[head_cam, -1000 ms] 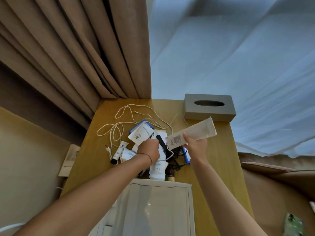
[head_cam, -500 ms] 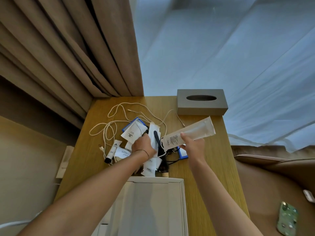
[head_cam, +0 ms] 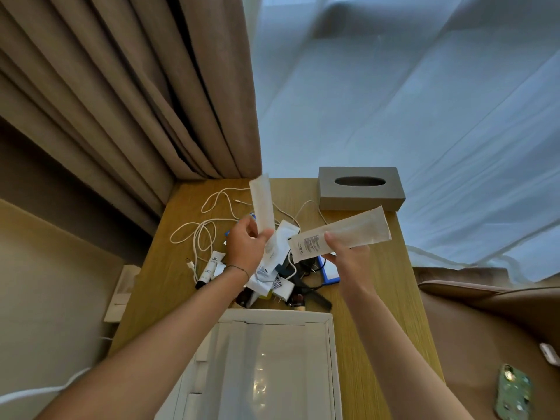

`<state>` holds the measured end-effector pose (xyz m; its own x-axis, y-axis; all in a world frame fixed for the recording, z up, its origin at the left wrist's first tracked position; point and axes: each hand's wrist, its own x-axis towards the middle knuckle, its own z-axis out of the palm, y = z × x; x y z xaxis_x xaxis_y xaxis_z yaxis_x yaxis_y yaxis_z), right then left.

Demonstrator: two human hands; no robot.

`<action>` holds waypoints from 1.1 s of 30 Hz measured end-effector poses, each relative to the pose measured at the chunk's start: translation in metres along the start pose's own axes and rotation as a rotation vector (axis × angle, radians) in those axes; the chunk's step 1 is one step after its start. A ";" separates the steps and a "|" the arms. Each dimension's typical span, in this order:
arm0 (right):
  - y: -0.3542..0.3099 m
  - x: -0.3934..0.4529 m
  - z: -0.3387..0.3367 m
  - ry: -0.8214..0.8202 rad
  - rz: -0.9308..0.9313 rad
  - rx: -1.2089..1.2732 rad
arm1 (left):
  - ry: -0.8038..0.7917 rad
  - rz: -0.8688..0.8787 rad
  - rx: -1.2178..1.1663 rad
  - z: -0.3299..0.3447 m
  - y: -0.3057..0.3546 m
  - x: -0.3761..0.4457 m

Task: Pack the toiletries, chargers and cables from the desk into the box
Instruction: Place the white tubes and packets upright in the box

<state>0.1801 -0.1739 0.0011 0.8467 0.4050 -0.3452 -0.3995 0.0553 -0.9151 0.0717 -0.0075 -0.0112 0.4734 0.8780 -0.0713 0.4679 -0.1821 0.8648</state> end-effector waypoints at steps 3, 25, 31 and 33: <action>-0.010 -0.012 -0.001 -0.022 -0.049 -0.069 | 0.047 0.015 -0.173 -0.022 0.025 -0.003; 0.028 -0.153 0.007 -0.312 -0.045 -0.286 | 0.006 -0.084 -0.586 -0.146 -0.023 -0.119; 0.100 -0.166 0.017 -0.391 0.195 -0.610 | 0.004 -0.198 -0.561 -0.171 -0.060 -0.141; 0.120 -0.167 0.020 -0.410 0.268 -0.722 | -0.008 -0.220 -0.569 -0.180 -0.069 -0.146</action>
<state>-0.0160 -0.2167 -0.0468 0.5068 0.6259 -0.5928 -0.1289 -0.6249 -0.7700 -0.1640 -0.0436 0.0291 0.4173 0.8643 -0.2807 0.0848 0.2705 0.9590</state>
